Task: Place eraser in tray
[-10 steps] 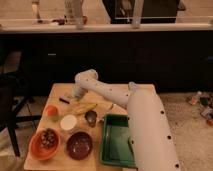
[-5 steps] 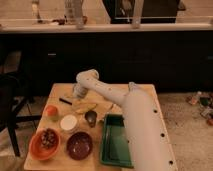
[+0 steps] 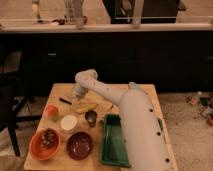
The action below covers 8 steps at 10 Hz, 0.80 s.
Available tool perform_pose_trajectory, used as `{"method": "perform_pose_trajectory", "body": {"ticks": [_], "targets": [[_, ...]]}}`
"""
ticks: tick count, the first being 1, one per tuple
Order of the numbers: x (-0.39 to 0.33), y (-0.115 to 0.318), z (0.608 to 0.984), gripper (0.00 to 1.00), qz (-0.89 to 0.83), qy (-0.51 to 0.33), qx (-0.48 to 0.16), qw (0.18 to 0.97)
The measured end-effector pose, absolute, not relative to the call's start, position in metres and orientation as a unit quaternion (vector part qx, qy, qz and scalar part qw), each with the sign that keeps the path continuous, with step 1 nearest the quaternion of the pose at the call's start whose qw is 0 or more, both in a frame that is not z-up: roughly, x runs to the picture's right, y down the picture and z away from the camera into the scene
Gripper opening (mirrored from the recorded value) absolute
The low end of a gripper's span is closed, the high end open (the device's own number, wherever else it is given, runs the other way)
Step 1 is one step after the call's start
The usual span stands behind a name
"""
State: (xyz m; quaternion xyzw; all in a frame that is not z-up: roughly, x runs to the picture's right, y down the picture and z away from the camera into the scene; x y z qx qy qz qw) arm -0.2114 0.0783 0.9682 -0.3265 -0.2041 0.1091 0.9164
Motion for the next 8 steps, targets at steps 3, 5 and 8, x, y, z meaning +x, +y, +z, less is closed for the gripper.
{"method": "perform_pose_trajectory", "body": {"ticks": [3,5,8], "targets": [[-0.220,0.078,0.968,0.79,0.104,-0.210,-0.328,0.915],[-0.225,0.077,0.969,0.66,0.103,-0.212,-0.327,0.915],[-0.227,0.075,0.971,0.35,0.104,-0.216,-0.324,0.915]]}}
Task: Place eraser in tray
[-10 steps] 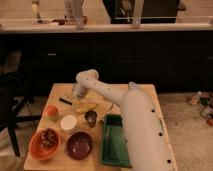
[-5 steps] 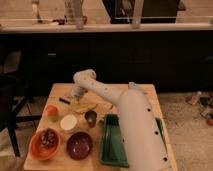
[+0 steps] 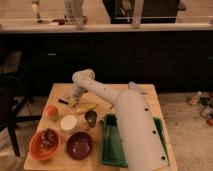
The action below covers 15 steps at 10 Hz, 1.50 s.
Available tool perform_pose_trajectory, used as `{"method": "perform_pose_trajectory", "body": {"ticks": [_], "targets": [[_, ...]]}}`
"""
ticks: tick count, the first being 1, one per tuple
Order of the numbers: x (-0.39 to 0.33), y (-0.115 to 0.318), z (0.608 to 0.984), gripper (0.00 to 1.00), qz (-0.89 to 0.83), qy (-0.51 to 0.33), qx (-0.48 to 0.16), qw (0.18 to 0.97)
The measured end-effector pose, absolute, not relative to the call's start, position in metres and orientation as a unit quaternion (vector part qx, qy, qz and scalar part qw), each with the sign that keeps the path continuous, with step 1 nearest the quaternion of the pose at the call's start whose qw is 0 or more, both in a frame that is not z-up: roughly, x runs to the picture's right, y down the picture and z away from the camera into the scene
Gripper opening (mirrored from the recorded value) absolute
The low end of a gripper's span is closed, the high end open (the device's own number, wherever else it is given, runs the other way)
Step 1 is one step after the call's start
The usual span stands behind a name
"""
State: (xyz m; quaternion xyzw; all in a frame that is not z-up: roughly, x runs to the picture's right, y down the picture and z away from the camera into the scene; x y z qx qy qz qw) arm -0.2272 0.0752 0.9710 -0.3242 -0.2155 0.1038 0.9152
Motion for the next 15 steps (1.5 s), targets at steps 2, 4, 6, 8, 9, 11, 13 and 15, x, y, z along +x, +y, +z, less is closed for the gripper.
{"method": "perform_pose_trajectory", "body": {"ticks": [2,4,6,8,9,11,13,15], "targets": [[-0.227,0.075,0.972,0.13,0.106,-0.217,-0.323,0.915],[-0.228,0.075,0.971,0.00,0.107,-0.218,-0.320,0.916],[-0.224,0.071,0.969,0.00,0.112,-0.220,-0.314,0.917],[-0.220,0.064,0.962,0.00,0.115,-0.221,-0.304,0.919],[-0.217,0.057,0.955,0.00,0.117,-0.224,-0.296,0.921],[-0.213,0.045,0.942,0.00,0.117,-0.230,-0.285,0.923],[-0.210,0.027,0.921,0.00,0.101,-0.244,-0.276,0.924],[-0.205,0.005,0.893,0.00,0.064,-0.267,-0.273,0.922]]}}
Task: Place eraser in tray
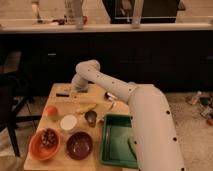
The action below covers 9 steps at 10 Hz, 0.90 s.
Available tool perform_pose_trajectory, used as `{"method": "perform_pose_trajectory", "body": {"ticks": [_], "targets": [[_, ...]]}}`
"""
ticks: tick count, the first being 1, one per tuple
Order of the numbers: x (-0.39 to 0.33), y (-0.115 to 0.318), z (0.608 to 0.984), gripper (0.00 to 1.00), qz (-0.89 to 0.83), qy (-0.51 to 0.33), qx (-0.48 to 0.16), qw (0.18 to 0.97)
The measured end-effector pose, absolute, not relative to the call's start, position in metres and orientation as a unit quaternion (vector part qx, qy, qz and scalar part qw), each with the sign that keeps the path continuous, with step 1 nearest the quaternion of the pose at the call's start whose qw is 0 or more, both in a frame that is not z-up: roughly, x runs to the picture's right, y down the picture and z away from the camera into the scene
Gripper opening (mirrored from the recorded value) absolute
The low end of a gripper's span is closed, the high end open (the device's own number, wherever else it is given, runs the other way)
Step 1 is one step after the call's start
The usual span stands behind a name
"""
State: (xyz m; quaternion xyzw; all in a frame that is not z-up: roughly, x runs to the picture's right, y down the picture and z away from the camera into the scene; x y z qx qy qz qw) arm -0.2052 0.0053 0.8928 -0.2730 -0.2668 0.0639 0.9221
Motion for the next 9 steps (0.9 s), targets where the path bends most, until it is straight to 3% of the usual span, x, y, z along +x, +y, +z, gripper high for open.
{"method": "perform_pose_trajectory", "body": {"ticks": [5,9], "targets": [[-0.183,-0.006,0.856,0.00,-0.008,-0.296,-0.285,0.912],[-0.118,0.012,0.805,0.00,-0.042,-0.305,-0.280,0.909]]}}
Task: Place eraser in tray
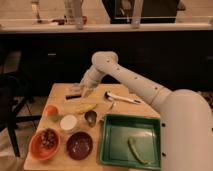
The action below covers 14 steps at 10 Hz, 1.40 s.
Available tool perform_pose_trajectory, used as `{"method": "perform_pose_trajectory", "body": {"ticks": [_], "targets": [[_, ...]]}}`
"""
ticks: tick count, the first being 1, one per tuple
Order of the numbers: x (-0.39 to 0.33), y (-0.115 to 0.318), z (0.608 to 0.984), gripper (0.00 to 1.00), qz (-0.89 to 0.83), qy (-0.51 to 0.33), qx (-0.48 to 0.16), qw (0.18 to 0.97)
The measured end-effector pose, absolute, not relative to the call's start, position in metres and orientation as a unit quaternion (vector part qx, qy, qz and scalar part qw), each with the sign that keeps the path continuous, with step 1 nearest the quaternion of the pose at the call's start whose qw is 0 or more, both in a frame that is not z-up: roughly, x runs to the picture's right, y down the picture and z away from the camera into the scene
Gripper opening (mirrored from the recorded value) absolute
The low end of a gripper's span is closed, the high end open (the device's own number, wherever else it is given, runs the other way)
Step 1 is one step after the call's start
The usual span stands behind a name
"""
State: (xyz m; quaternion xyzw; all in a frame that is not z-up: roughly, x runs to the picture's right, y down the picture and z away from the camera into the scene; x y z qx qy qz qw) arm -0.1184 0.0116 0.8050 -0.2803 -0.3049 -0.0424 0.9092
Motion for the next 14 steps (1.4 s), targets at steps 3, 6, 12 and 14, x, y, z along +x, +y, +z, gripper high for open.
{"method": "perform_pose_trajectory", "body": {"ticks": [3,6,12,14], "targets": [[-0.120,0.012,0.804,0.00,-0.044,-0.306,-0.280,0.909],[-0.119,0.012,0.804,0.00,-0.044,-0.306,-0.281,0.909],[-0.105,-0.001,0.772,0.00,-0.098,-0.287,-0.277,0.912],[-0.089,0.006,0.761,0.00,-0.126,-0.288,-0.279,0.907]]}}
